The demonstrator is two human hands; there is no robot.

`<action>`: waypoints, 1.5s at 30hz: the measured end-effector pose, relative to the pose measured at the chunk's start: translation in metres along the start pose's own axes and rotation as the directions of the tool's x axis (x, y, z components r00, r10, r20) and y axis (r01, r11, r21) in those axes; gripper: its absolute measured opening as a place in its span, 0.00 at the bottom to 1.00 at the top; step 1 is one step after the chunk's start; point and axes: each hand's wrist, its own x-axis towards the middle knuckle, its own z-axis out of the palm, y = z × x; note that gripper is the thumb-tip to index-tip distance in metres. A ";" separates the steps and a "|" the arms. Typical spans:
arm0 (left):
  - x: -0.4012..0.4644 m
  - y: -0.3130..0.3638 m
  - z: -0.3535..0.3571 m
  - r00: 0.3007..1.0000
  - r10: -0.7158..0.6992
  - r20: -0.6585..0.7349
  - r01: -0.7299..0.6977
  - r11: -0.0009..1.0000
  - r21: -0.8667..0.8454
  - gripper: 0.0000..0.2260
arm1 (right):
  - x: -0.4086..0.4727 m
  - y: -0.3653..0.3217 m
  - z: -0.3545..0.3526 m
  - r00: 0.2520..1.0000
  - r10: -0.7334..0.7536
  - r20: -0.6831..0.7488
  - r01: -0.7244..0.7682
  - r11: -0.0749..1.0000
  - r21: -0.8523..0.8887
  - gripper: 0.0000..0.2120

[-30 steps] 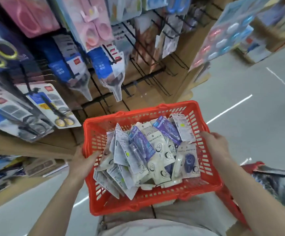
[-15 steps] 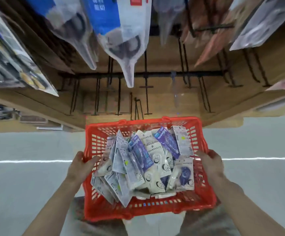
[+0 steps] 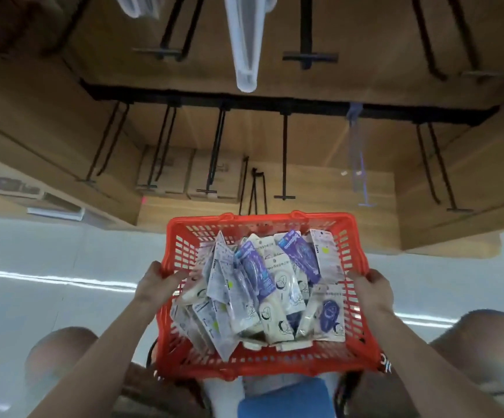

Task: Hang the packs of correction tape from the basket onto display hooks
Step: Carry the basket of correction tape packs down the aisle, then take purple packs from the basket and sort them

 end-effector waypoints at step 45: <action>0.034 -0.021 0.171 0.722 0.661 0.202 -0.645 0.540 0.541 0.34 | 0.083 0.061 0.116 0.698 -0.567 0.438 0.709 0.460 -0.535 0.32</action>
